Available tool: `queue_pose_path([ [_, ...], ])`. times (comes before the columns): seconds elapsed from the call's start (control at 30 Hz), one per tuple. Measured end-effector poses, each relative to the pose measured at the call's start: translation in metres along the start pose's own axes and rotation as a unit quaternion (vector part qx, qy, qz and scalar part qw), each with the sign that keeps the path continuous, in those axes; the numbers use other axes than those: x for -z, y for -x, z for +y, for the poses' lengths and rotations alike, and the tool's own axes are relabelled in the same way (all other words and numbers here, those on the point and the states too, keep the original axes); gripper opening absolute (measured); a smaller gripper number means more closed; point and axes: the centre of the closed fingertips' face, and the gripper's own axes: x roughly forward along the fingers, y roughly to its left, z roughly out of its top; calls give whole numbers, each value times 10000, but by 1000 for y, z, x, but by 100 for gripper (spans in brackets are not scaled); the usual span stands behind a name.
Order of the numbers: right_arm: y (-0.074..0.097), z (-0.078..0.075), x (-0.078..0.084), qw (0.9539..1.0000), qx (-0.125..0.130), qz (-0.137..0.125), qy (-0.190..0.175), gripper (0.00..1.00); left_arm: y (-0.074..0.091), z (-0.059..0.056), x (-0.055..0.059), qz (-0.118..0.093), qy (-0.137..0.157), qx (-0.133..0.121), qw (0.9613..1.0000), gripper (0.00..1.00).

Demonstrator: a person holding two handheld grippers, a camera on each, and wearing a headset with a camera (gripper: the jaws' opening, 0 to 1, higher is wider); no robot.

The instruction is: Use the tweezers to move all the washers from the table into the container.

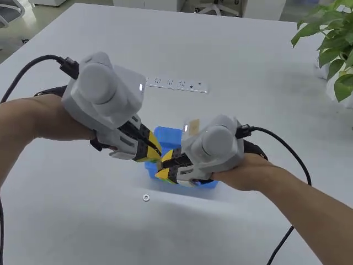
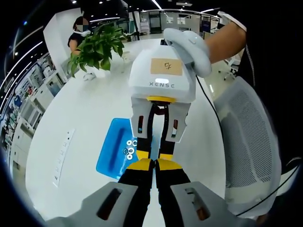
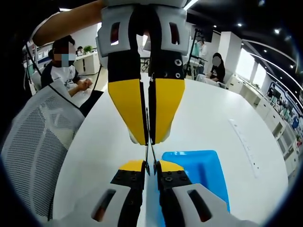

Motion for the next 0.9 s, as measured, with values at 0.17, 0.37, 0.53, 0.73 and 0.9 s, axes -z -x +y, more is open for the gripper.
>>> queue_pose_path([
  [0.17, -7, 8, 1, 10000, -25, -29, 5, 11, -2, -5, 7, 46, 25, 28, 10000, 6],
  [0.37, -14, 13, 4, 10000, -35, -70, -35, 11, -6, -11, 14, 91, 8, 71, 9999, 6],
  [0.53, -20, 17, 7, 9999, -72, -77, -49, 11, -9, -14, 21, 107, 35, 103, 9999, 6],
  [0.73, -28, 21, 9, 9998, -119, -113, -71, 11, -11, -19, 30, 138, 54, 136, 9998, 6],
  [0.9, -34, 23, 10, 9998, -157, -128, -77, 12, -12, -20, 36, 165, 80, 146, 9997, 6],
])
